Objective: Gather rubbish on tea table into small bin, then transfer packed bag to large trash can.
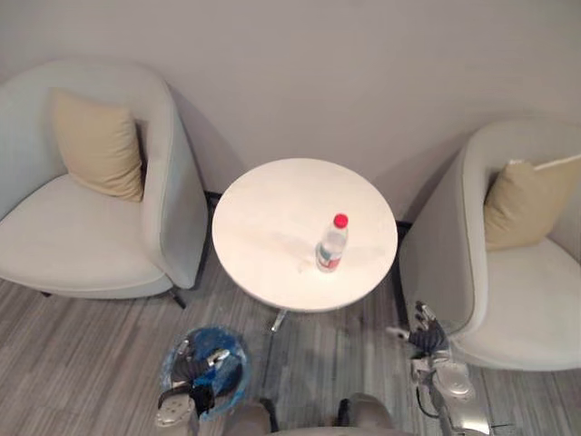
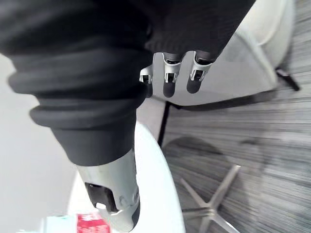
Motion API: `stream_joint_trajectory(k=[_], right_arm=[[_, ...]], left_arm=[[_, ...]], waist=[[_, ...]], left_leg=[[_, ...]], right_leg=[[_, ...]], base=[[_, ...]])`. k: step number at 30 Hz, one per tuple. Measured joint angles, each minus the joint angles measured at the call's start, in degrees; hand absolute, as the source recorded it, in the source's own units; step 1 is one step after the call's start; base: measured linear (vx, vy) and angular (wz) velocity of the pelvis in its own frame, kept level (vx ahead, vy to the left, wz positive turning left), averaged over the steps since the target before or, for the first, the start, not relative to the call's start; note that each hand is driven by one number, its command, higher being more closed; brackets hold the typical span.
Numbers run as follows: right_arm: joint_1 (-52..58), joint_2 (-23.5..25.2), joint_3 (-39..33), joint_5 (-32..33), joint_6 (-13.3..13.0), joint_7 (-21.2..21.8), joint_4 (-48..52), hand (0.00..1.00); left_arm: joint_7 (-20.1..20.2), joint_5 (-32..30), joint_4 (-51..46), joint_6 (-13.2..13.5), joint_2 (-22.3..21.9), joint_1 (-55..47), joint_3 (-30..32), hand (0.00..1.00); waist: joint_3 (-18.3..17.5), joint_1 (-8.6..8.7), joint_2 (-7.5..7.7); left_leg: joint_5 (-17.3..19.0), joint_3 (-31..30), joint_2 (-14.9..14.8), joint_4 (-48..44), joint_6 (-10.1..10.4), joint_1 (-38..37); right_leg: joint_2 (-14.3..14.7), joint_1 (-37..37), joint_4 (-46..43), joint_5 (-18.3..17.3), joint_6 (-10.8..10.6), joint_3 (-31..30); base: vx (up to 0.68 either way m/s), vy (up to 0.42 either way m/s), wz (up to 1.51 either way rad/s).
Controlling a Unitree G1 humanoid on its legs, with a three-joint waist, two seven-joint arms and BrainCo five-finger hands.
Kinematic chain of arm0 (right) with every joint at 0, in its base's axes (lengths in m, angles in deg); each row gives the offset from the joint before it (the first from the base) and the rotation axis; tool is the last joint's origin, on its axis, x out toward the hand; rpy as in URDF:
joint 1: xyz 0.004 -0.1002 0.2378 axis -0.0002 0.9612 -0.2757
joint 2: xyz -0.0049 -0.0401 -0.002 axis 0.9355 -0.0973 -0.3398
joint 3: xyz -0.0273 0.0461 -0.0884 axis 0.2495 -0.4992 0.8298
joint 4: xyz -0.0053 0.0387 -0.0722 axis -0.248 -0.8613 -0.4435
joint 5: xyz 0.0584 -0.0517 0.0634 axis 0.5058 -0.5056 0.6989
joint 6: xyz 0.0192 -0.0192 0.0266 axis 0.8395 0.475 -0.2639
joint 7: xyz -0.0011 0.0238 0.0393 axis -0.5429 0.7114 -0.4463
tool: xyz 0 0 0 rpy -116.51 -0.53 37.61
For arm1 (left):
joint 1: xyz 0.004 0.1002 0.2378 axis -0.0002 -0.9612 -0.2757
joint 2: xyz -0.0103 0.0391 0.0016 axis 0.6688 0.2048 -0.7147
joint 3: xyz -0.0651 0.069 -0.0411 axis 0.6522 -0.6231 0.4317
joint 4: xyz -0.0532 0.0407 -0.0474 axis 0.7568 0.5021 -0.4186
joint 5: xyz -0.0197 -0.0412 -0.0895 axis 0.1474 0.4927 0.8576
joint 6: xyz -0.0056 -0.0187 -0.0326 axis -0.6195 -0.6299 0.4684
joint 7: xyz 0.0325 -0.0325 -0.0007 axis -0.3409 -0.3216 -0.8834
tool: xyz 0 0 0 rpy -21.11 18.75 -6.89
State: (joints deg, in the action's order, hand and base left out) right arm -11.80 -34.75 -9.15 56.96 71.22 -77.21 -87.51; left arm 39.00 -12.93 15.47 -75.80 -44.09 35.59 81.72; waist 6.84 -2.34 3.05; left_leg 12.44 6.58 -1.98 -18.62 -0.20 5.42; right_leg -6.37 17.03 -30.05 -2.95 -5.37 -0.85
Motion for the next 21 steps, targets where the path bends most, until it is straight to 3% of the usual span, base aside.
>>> stream_joint_trajectory(k=[1, 4, 5, 8, 12, 18, 19, 21], right_arm=[[-0.6, 0.0, -0.1, -0.2, -0.2, 0.0, 0.0, 0.0], [-3.4, -0.3, 0.1, -2.1, -0.7, 0.1, 1.5, 0.0], [-4.1, -0.4, 0.1, -2.2, -0.9, 0.1, 1.5, 0.0], [-5.2, -0.7, 0.6, -2.2, -1.4, 0.0, 1.5, 0.0], [-6.3, -1.6, 1.3, -2.2, -1.5, 0.0, 1.0, 0.0], [-13.9, -2.9, 5.4, -2.4, -2.0, -0.3, -8.4, 0.0], [-14.9, -2.9, 5.7, -2.4, -2.0, -0.3, -9.7, 0.0], [-15.8, -3.5, 6.1, -2.4, -2.0, -0.5, -9.9, 0.0]], left_arm=[[-0.2, 0.0, 0.5, -0.2, -0.7, 0.2, 0.2, 0.0], [-0.2, 0.0, 0.1, 0.1, -3.9, -0.9, 0.2, 0.0], [-0.2, 0.0, 0.1, 0.1, -4.1, -1.0, 0.0, 0.0], [-0.2, 0.0, 0.3, 0.1, -4.1, -1.3, 0.2, 0.0], [-0.2, 0.0, 0.9, 0.2, -4.0, -1.3, 0.1, 0.0], [-0.4, 0.1, 4.5, 1.1, -1.0, 0.3, -0.2, 0.0], [-0.4, 0.1, 5.0, 1.1, -0.4, 0.3, -0.2, 0.0], [-0.5, 0.1, 5.2, 1.1, -0.2, -0.1, -0.2, 0.0]], waist=[[-0.4, -0.46, 0.02], [-0.8, -1.77, -3.76], [-0.9, -1.75, -4.07], [-0.9, -1.66, -4.1], [-1.0, -1.7, -3.91], [-0.9, -2.0, -3.98], [-0.9, -3.09, -4.01], [-0.8, -3.39, -4.15]], left_leg=[[0.9, -1.1, -0.1, -1.7, 0.8, 0.1], [0.7, -2.0, -1.9, 0.6, 1.3, 0.2], [0.5, -2.0, -1.9, 1.6, 1.5, -0.1], [-0.3, -3.3, -1.4, 4.3, 2.3, -1.0], [-1.0, -5.2, -0.3, 4.9, 1.4, 0.0], [-3.9, -8.1, 1.3, 6.8, 0.8, 2.9], [-4.5, -8.4, 1.4, 7.0, 0.8, 3.3], [-5.0, -9.3, 1.9, 6.9, 0.8, 3.8]], right_leg=[[-0.2, -1.6, 1.6, -2.7, 0.0, 0.2], [1.5, -3.6, 7.1, -2.6, 0.3, 0.8], [1.6, -3.8, 7.7, -2.6, 0.3, 0.9], [1.7, -5.1, 10.3, -2.6, 0.3, 1.5], [0.6, -6.6, 14.1, -2.2, 0.9, 2.6], [-0.6, -6.9, 19.4, 1.1, 0.9, 5.4], [-0.6, -6.9, 20.1, 1.8, 0.9, 5.6], [-1.0, -7.0, 20.2, 1.8, 0.9, 5.8]], base=[[0.22, -0.155, 0.25], [0.26, -0.168, -0.02], [0.14, -0.061, 0.02], [0.11, -0.021, 0.14], [0.04, 0.02, 0.25], [-0.03, 0.034, 0.28], [-0.06, 0.007, 0.12], [-0.07, 0.006, 0.26]])
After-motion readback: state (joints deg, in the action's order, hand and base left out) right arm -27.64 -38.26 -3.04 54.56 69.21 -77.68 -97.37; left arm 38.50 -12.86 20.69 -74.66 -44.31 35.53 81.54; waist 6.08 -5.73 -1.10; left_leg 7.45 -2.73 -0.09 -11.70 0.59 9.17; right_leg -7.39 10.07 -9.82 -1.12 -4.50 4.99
